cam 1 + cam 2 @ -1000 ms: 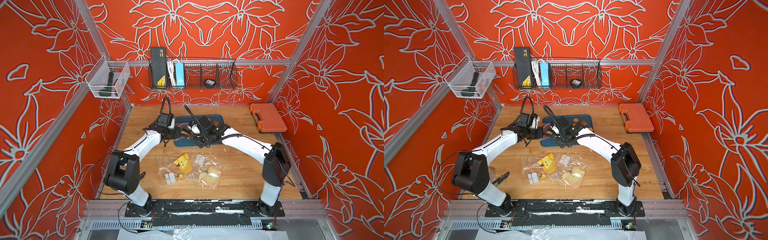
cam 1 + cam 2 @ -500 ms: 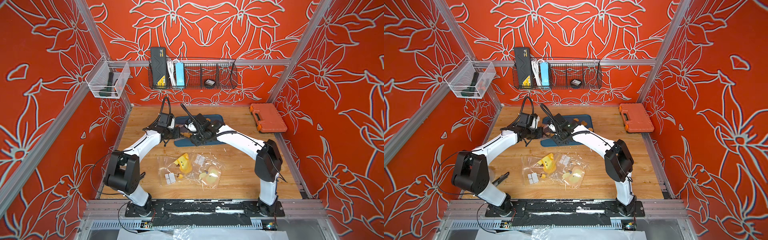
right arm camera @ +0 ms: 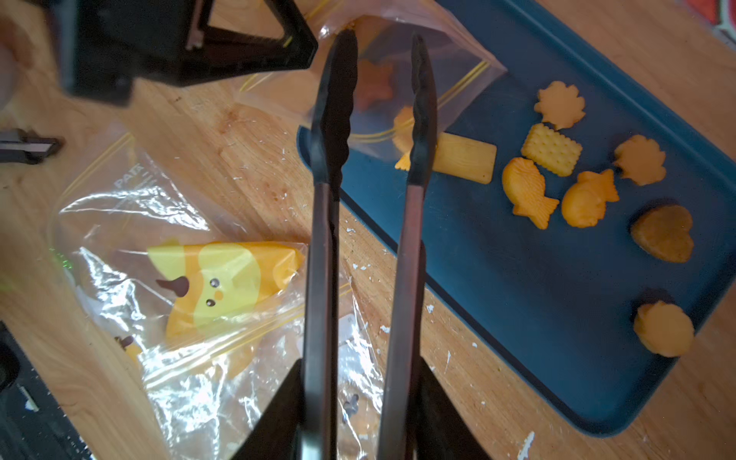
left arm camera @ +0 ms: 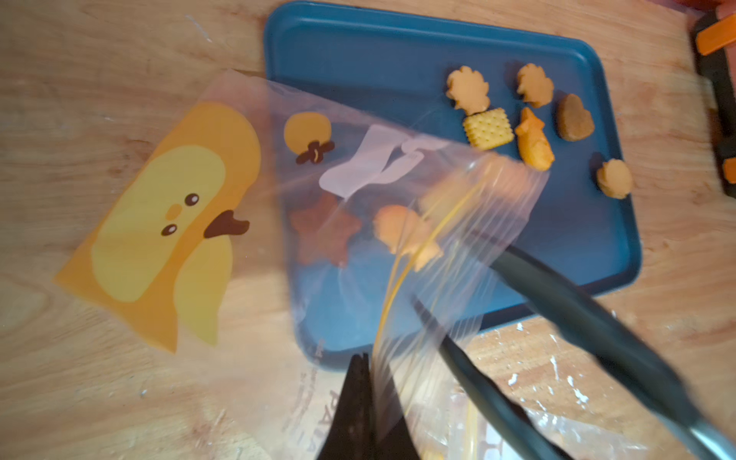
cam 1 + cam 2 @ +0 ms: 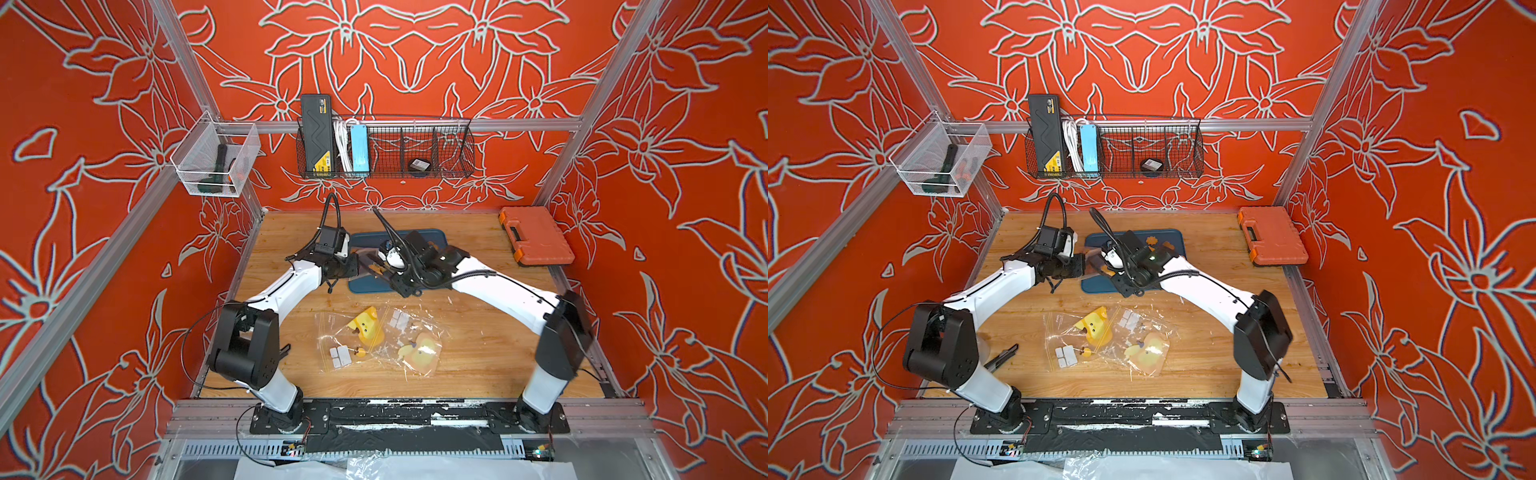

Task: Put the cookies into a resealable bag to prevent moisture
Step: Place the cookie in the ziploc bag, then pick up the cookie from the tray.

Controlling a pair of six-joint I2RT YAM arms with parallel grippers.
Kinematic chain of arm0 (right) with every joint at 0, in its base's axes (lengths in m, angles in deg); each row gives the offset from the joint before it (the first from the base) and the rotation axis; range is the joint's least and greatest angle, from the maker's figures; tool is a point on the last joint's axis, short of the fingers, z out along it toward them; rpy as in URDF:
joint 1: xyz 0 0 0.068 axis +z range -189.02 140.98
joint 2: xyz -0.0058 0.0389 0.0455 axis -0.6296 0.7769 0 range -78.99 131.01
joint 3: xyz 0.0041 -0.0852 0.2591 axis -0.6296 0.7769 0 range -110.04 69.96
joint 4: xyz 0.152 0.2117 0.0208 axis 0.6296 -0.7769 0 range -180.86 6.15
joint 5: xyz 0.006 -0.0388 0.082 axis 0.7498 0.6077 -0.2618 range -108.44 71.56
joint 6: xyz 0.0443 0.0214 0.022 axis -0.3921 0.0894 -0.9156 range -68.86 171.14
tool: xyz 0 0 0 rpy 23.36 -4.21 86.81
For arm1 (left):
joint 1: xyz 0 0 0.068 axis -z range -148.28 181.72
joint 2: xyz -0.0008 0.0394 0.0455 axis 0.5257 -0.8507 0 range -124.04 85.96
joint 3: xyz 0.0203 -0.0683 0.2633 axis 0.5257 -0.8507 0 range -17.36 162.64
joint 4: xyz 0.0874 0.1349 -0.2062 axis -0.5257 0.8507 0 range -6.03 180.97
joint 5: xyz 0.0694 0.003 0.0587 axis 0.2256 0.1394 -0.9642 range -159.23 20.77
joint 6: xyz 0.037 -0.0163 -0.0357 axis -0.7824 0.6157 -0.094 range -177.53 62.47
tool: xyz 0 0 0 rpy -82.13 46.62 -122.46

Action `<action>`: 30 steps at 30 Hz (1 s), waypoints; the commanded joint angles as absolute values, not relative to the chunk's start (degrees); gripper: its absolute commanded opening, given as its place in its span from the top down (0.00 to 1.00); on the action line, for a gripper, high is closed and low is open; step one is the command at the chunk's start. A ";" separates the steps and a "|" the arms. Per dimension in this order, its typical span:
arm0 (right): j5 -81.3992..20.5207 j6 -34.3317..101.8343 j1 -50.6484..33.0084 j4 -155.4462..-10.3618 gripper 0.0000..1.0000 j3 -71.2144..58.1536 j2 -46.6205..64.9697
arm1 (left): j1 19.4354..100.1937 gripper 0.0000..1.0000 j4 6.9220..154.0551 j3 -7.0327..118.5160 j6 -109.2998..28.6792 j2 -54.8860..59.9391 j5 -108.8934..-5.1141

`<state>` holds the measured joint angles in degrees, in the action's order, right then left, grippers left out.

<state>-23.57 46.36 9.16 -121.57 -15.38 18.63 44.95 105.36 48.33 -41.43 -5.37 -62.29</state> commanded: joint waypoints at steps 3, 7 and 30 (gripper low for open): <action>-22.35 43.13 9.58 -113.41 0.59 -4.15 6.77 | 44.82 1.00 107.26 49.54 -40.28 -4.53 -66.97; -18.96 40.19 9.50 -112.42 0.59 1.64 3.95 | 44.14 1.00 107.53 49.53 -39.39 -3.69 -69.08; -17.59 40.05 9.05 -114.70 0.52 -10.99 27.48 | 41.56 1.00 102.43 45.74 -38.59 3.04 -68.47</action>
